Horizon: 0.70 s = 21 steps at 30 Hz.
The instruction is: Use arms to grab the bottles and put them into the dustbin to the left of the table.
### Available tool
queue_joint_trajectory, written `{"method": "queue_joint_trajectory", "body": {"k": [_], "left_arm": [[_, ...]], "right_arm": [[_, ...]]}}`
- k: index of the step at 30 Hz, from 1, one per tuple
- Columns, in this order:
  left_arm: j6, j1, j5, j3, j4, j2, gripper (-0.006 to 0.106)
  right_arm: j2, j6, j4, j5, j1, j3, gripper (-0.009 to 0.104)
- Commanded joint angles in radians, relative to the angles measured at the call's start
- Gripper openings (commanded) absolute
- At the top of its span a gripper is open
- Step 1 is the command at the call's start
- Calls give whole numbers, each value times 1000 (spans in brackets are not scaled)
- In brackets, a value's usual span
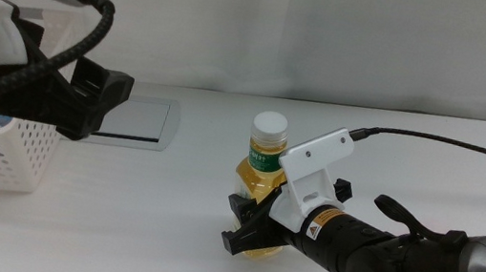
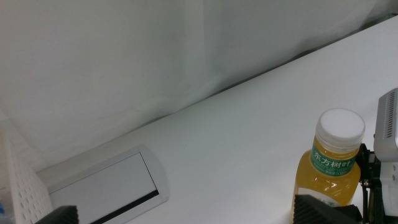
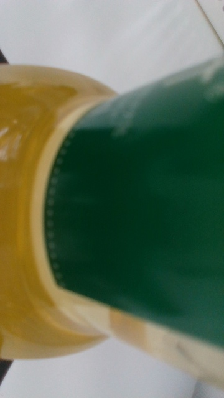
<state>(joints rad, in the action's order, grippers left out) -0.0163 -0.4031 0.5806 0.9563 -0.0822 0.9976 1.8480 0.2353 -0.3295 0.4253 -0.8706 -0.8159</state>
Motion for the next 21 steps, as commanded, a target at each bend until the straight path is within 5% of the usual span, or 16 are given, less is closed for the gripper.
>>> {"method": "queue_joint_trajectory", "body": {"k": [1, 2, 3, 7, 17, 21], "left_arm": [[1, -5, -3, -4, 12, -7, 89], [-1, -5, -3, -4, 12, -7, 89], [-1, -5, -3, -4, 12, -7, 89], [-1, -5, -3, -4, 12, -7, 89], [-3, -5, -3, -4, 12, -7, 87], [-6, -5, -9, -4, 12, -7, 87]], "right_arm": [[-3, 9, 5, 37, -2, -8, -2], [-5, 9, 5, 33, -2, -10, 8], [-19, 9, 5, 14, -2, -10, 38], [-50, 26, -38, -37, -2, -10, 103], [-251, 91, -48, -314, 10, -10, 103], [-409, 116, -23, -553, 92, -10, 103]]}}
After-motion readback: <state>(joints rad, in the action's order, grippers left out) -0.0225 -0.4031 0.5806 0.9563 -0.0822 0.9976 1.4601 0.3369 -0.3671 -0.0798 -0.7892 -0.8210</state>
